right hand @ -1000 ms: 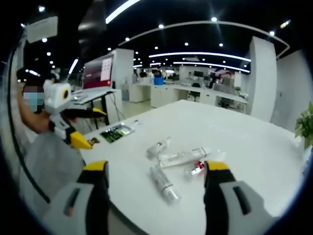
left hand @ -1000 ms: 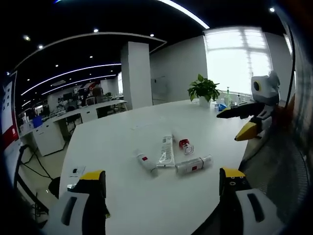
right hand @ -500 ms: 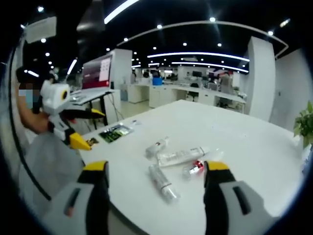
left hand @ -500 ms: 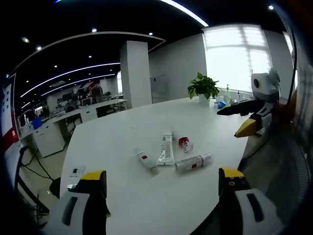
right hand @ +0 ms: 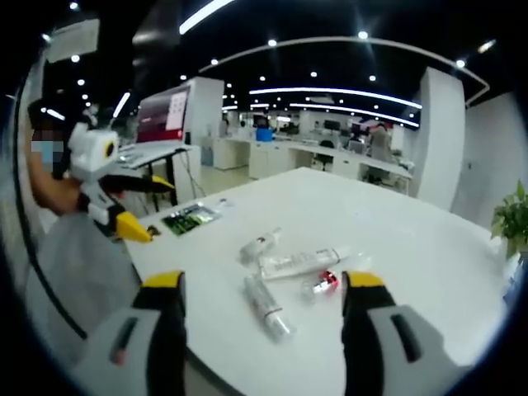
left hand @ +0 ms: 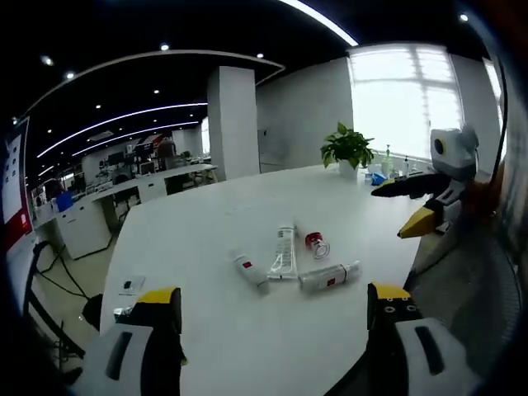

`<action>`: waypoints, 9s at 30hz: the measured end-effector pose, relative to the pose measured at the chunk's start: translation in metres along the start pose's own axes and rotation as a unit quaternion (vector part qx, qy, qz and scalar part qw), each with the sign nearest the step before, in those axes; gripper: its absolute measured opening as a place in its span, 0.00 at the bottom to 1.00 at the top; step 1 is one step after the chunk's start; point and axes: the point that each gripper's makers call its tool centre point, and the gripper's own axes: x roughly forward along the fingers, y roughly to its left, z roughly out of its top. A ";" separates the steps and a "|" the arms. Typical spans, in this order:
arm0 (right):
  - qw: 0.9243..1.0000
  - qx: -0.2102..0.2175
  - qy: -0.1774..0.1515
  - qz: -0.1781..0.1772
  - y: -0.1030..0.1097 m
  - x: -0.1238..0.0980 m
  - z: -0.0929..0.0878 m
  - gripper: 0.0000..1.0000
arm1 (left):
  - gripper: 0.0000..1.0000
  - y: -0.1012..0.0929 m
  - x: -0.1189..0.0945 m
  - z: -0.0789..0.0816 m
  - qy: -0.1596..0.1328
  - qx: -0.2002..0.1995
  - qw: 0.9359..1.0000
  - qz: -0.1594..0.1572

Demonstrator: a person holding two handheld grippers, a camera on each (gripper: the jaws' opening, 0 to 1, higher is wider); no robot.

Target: Arrange the skincare products in the storage area until every visible bottle or jar stands upright without overlapping.

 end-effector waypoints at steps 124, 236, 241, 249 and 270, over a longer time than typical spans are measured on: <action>0.768 -0.483 0.257 0.334 -0.037 0.201 -0.024 0.28 | 0.81 0.042 -0.004 -0.040 0.082 -0.002 0.993 0.089; 0.983 0.082 0.054 0.154 0.108 0.119 0.050 0.53 | 0.97 0.007 0.009 -0.056 0.120 -0.049 0.992 0.001; 0.984 0.111 0.051 0.128 0.101 0.127 0.060 0.51 | 0.96 -0.001 0.009 -0.058 0.128 -0.040 0.991 -0.014; 0.987 0.088 0.064 0.115 0.112 0.132 0.052 0.45 | 0.96 -0.003 0.008 -0.055 0.121 -0.042 0.992 -0.016; 0.985 0.015 0.070 0.157 0.108 0.143 0.052 0.27 | 0.89 0.009 0.006 -0.052 0.109 -0.042 0.993 0.008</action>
